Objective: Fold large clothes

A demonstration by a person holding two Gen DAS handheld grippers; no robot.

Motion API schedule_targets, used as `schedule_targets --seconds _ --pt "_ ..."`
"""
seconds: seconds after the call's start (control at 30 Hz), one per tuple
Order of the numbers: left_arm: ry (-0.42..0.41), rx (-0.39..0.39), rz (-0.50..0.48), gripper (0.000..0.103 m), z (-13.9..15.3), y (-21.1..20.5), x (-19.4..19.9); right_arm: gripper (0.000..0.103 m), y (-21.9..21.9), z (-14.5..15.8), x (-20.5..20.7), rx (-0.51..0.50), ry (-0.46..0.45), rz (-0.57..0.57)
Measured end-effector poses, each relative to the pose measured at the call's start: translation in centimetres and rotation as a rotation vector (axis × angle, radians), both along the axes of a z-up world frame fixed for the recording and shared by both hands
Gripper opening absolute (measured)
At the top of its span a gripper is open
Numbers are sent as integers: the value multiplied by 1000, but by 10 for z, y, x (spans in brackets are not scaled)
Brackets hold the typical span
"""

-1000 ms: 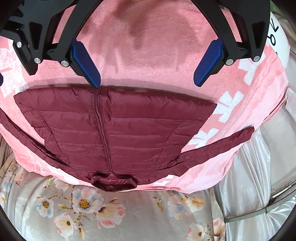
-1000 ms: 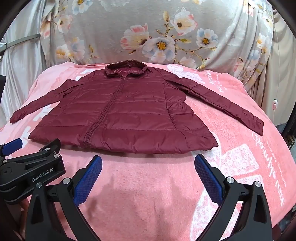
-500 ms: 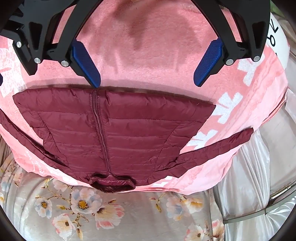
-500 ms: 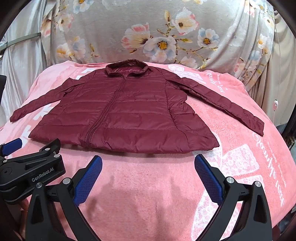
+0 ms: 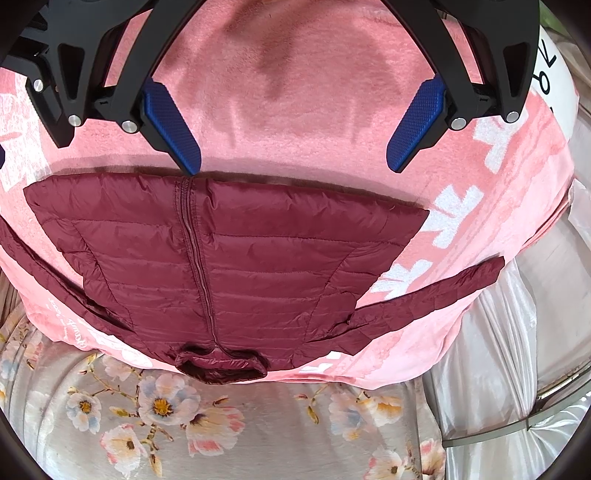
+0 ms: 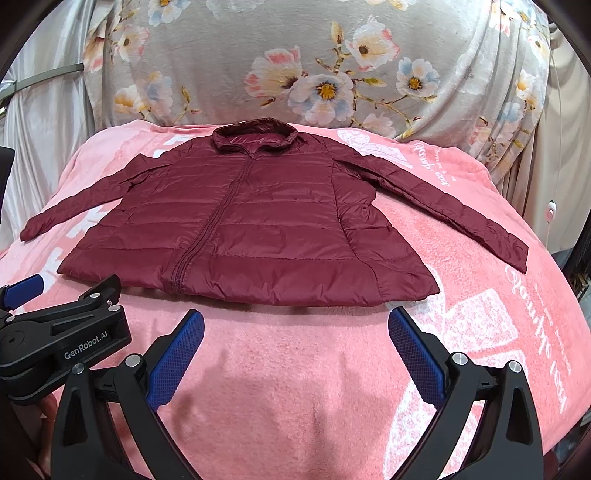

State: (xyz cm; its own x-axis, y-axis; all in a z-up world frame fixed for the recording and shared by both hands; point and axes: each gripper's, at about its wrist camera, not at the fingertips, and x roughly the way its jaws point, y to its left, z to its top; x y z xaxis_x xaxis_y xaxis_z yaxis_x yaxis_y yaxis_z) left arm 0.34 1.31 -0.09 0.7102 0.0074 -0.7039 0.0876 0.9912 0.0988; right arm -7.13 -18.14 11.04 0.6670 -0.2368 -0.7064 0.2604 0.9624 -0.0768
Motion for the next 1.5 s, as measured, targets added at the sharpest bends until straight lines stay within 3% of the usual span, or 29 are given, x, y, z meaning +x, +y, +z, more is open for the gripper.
schedule_targets --seconds 1.5 --pt "0 -1 15 98 -3 9 0 98 4 -2 7 -4 4 7"
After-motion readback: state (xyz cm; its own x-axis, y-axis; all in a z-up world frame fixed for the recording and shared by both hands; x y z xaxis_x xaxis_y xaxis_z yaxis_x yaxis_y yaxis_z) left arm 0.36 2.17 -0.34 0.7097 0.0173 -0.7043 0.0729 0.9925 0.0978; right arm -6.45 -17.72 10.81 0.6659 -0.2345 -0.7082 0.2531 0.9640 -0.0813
